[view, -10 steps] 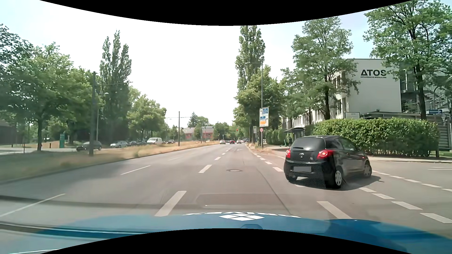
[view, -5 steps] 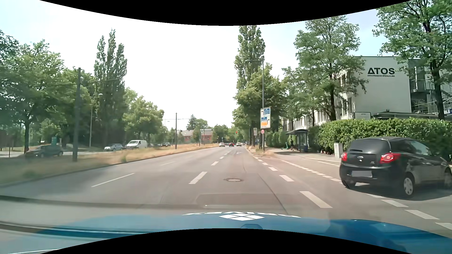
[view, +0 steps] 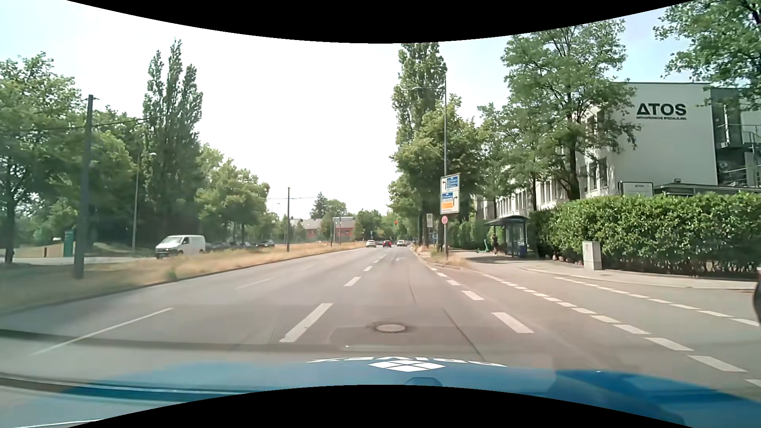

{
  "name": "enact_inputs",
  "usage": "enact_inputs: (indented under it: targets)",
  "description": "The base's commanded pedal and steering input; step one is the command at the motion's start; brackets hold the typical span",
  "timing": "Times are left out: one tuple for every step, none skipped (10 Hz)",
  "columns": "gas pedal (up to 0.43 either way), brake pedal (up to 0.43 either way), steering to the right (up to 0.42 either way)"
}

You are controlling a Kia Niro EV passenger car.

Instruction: Follow the waypoints while adhering to traffic rules and regulations

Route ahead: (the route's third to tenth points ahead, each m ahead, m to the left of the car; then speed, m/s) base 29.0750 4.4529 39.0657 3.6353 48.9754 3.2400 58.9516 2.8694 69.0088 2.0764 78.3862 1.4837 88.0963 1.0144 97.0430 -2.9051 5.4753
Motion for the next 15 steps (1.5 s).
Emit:
enact_inputs:
  targets:
    - [0.520, 0.000, 0.011]
    - [0.531, 0.000, 0.010]
    - [0.539, 0.000, 0.008]
    - [0.539, 0.000, 0.005]
    - [0.539, 0.000, 0.004]
    - [0.539, 0.000, 0.004]
    - [0.531, 0.000, 0.004]
    - [0.520, 0.000, 0.004]
    - [0.488, 0.000, 0.003]
    - [0.469, 0.000, 0.003]
    - [0.398, 0.000, 0.003]
    - [0.378, 0.000, 0.003]
    - [0.378, 0.000, 0.002]
    - [0.350, 0.000, 0.002]
    - [0.287, 0.000, 0.001]
